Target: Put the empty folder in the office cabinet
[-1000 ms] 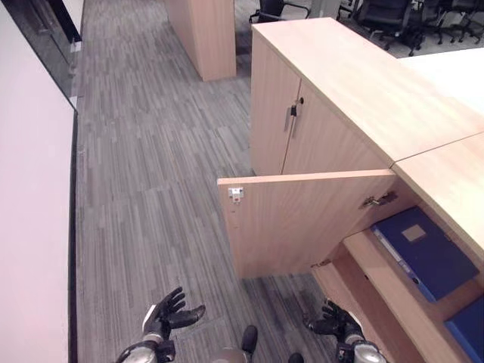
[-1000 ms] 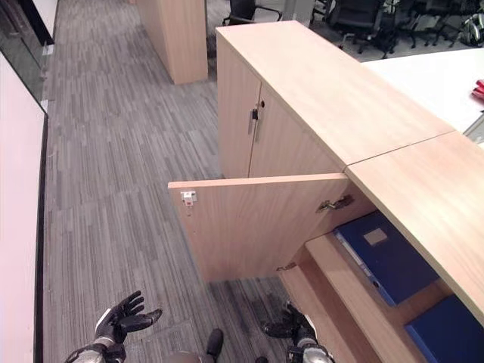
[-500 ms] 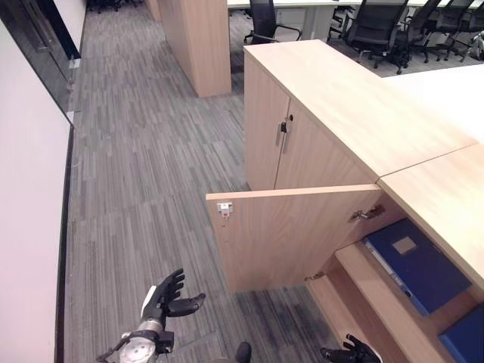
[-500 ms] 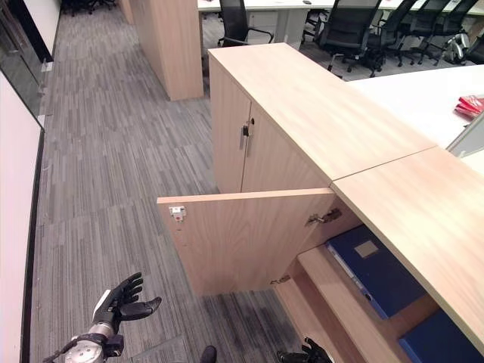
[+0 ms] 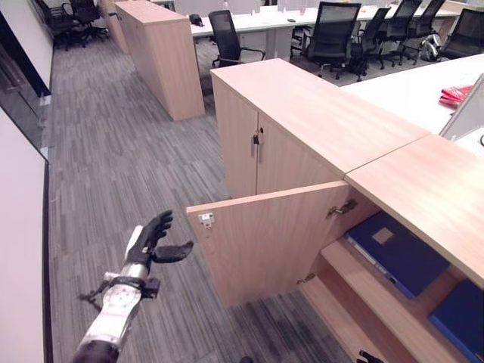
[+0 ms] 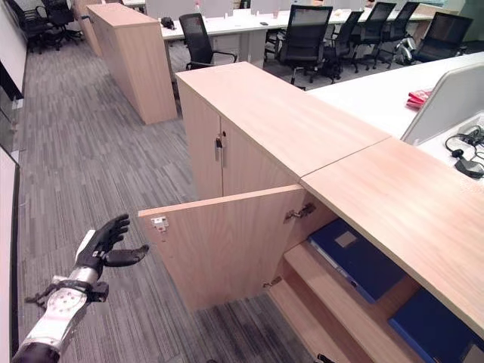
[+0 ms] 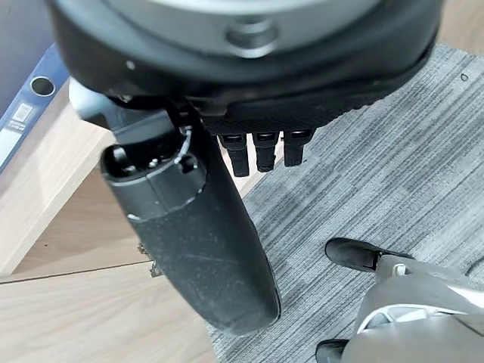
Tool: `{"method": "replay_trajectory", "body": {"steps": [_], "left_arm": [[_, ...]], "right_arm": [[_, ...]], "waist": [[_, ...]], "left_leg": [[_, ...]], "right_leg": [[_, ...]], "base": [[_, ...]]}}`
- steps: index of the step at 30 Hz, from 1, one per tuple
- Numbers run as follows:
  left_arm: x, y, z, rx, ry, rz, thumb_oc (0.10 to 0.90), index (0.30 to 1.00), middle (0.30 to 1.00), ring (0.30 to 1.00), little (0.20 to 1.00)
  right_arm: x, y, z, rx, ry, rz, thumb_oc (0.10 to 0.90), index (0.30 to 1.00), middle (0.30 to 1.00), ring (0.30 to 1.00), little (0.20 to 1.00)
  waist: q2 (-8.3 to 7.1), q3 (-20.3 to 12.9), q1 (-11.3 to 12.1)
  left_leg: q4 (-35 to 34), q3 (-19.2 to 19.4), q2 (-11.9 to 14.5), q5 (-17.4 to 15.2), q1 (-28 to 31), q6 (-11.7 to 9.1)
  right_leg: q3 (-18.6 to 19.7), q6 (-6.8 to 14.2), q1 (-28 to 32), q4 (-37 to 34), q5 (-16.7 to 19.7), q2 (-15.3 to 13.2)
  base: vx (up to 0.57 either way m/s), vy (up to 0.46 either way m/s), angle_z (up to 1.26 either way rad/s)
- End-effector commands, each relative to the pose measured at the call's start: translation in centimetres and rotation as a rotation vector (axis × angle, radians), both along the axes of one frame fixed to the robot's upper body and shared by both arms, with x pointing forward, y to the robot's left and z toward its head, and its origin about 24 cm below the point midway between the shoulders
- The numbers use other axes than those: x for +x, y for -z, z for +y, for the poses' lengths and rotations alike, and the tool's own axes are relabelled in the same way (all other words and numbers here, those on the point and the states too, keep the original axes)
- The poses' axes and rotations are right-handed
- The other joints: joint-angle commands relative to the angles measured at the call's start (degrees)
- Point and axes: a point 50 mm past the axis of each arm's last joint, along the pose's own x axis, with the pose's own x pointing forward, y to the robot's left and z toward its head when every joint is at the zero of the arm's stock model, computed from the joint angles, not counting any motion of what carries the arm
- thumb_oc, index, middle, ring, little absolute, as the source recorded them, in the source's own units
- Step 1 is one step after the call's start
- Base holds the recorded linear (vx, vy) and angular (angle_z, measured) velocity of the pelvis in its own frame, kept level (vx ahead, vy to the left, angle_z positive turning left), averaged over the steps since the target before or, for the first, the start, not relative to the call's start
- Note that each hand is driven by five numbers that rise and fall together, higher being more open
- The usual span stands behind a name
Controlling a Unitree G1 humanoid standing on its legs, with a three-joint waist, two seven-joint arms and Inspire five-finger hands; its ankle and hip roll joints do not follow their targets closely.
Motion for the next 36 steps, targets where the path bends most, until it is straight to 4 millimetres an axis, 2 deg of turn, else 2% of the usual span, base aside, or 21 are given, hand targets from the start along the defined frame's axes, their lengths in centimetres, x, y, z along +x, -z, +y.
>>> {"method": "replay_trajectory", "body": {"steps": [1,2,7,8,10,11,12,13,17,21,26,28,29,31,32,33,35,36], "left_arm": [[3.3,-5.1,-1.3,-0.056,0.056,-0.265,0.8,0.9,0.9,0.9,0.9],[3.6,-5.3,-2.4,-0.085,0.089,-0.276,0.8,0.9,0.9,0.9,0.9],[4.1,-5.7,-4.2,-0.135,0.144,-0.301,0.8,0.9,0.9,0.9,0.9],[4.1,-5.5,-5.1,-0.201,0.157,-0.301,0.8,0.9,0.9,0.9,0.9],[4.2,-5.5,-5.4,-0.234,0.158,-0.303,0.8,0.9,0.9,0.9,0.9],[4.1,-5.4,-6.3,-0.287,0.177,-0.303,0.8,0.9,0.9,0.9,0.9],[4.1,-5.4,-6.3,-0.287,0.177,-0.303,0.8,0.9,0.9,0.9,0.9],[3.8,-5.3,-7.9,-0.344,0.229,-0.303,0.8,0.9,0.9,0.9,0.9],[3.2,-5.3,-9.5,-0.362,0.309,-0.293,0.8,0.9,0.9,0.9,0.9],[2.4,-4.9,-9.8,-0.347,0.345,-0.273,0.8,0.9,0.9,0.9,0.9],[0.0,-2.1,-8.7,-0.384,0.299,-0.17,0.8,0.9,0.9,0.9,0.9],[-1.2,-0.8,-7.9,-0.416,0.256,-0.116,0.8,0.9,0.9,0.9,0.9],[-2.3,-0.3,-7.3,-0.431,0.233,-0.095,0.8,0.9,0.9,0.9,0.9],[-2.7,0.0,-7.2,-0.442,0.226,-0.086,0.8,0.9,0.9,0.9,0.9],[-3.6,0.5,-7.0,-0.434,0.229,-0.056,0.8,0.9,0.9,0.9,0.9],[-3.6,0.5,-7.0,-0.434,0.229,-0.056,0.8,0.9,0.9,0.9,0.9],[-5.0,1.5,-7.0,-0.435,0.26,0.018,0.8,0.9,0.9,0.9,0.9],[-5.4,1.8,-6.7,-0.423,0.261,0.037,0.8,0.9,0.9,0.9,0.9]], "right_arm": [[2.8,-1.4,-1.8,-0.078,-0.076,-0.086,0.8,0.9,0.9,0.9,0.9],[3.1,-1.4,-1.6,-0.073,-0.082,-0.09,0.8,0.9,0.9,0.9,0.9],[3.4,-1.3,-1.2,-0.067,-0.099,-0.096,0.8,0.9,0.9,0.9,0.9],[3.3,-1.2,-0.9,-0.065,-0.111,-0.088,0.8,0.9,0.9,0.9,0.9],[3.3,-1.2,-0.8,-0.063,-0.112,-0.084,0.8,0.9,0.9,0.9,0.9],[3.1,-1.1,-0.8,-0.058,-0.097,-0.075,0.8,0.9,0.9,0.9,0.9],[3.1,-1.1,-0.8,-0.058,-0.097,-0.075,0.8,0.9,0.9,0.9,0.9],[3.0,-1.0,-0.8,-0.061,-0.086,-0.065,0.8,0.9,0.9,0.9,0.9],[2.7,-0.9,-0.9,-0.061,-0.067,-0.055,0.8,0.9,0.9,0.9,0.9],[2.8,-0.9,-1.0,-0.06,-0.056,-0.063,0.8,0.9,0.9,0.9,0.9],[3.6,-1.3,-1.4,-0.058,-0.026,-0.097,0.8,0.9,0.9,0.9,0.9],[5.9,-2.4,-2.5,-0.088,-0.024,-0.167,0.8,0.9,0.9,0.9,0.9],[7.9,-3.5,-3.3,-0.112,-0.014,-0.229,0.8,0.9,0.9,0.9,0.9],[8.4,-3.8,-3.3,-0.113,-0.012,-0.246,0.8,0.9,0.9,0.9,0.9],[9.5,-4.5,-3.7,-0.095,0.037,-0.303,0.8,0.9,0.9,0.9,0.9],[9.5,-4.5,-3.7,-0.095,0.037,-0.304,0.8,0.9,0.9,0.9,0.9],[10.3,-5.2,-4.0,-0.07,0.093,-0.368,0.8,0.9,0.9,0.9,0.9],[10.7,-5.4,-4.0,-0.066,0.093,-0.382,0.8,0.9,0.9,0.9,0.9]], "waist": [[-0.15,-0.1,0.7],[-0.1,-0.1,0.5],[-0.07,0.0,0.3],[-0.04,0.0,0.1],[-0.04,0.1,0.0],[-0.02,0.1,0.0],[-0.02,0.1,0.0],[0.09,0.3,-0.1],[0.26,0.8,-0.2],[0.44,1.1,-0.1],[1.13,2.6,0.7],[0.81,4.9,3.0],[0.87,5.0,4.5],[0.95,4.7,4.7],[2.14,4.5,4.2],[2.02,4.4,4.1],[3.61,3.5,1.7],[3.91,3.6,1.4]], "left_leg": [[-0.2,-0.1,3.6,-8.3,4.3,-4.7],[-0.2,0.0,3.6,-8.3,4.4,-4.7],[-0.2,0.2,3.7,-8.3,4.3,-4.8],[-0.2,0.2,3.7,-8.2,4.2,-4.8],[-0.2,0.2,3.7,-8.2,4.2,-4.8],[-0.2,0.2,3.8,-8.1,4.2,-4.9],[-0.2,0.2,3.8,-8.1,4.2,-4.9],[-0.2,0.1,3.8,-8.1,4.1,-4.9],[-0.2,-0.2,3.9,-7.9,3.9,-5.1],[-0.2,-0.6,4.0,-7.7,3.6,-5.2],[1.2,-1.1,3.9,-7.0,2.6,-5.3],[8.6,-7.0,1.8,-9.1,-1.8,-6.5],[11.8,-13.2,0.6,-11.9,-2.0,-6.5],[12.6,-14.6,0.6,-12.2,-1.5,-6.4],[11.4,-15.9,2.0,-14.0,1.8,-6.1],[11.2,-15.9,1.8,-13.7,1.6,-6.1],[6.7,-15.1,1.8,-14.8,4.1,-4.3],[6.0,-14.0,1.4,-14.9,4.7,-3.6]], "right_leg": [[-0.9,3.1,0.5,0.9,-3.3,-1.1],[-0.8,3.1,0.6,0.8,-3.3,-1.0],[-0.7,3.0,0.6,0.6,-3.2,-1.0],[-0.7,3.0,0.6,0.5,-3.2,-1.0],[-0.8,2.9,0.6,0.5,-3.2,-0.9],[-0.8,2.9,0.6,0.4,-3.2,-0.9],[-0.8,2.9,0.6,0.4,-3.2,-0.9],[-0.9,2.8,0.5,0.4,-3.2,-0.9],[-1.2,2.7,0.6,0.4,-3.4,-0.8],[-1.4,2.5,0.5,0.4,-3.6,-0.7],[-0.4,2.3,-0.3,0.4,-3.3,-1.1],[2.0,2.4,-3.3,1.5,-2.1,-2.1],[4.8,2.4,-6.9,3.9,-1.8,-2.8],[5.7,2.4,-8.1,4.8,-1.7,-3.2],[7.7,2.6,-10.0,6.9,-2.1,-3.0],[7.7,2.6,-10.2,6.8,-2.0,-3.2],[8.9,3.7,-12.5,9.4,-0.5,-4.7],[9.6,4.3,-13.3,10.1,0.3,-5.3]], "base": [[-0.01,-0.034,-0.14],[-0.01,-0.026,-0.12],[0.0,-0.004,-0.02],[0.0,0.0,0.0],[0.0,0.0,0.0],[0.0,0.0,0.0],[-0.01,-0.037,0.01],[-0.02,-0.03,0.01],[-0.01,-0.014,0.01],[-0.01,-0.027,0.05],[-0.05,-0.003,0.06],[-0.34,0.097,-0.28],[-0.29,0.131,-0.75],[-0.17,0.188,-1.04],[-0.12,0.218,-0.83],[-0.13,0.259,-0.85],[-0.15,0.32,-0.41],[-0.17,0.379,-0.08]]}}
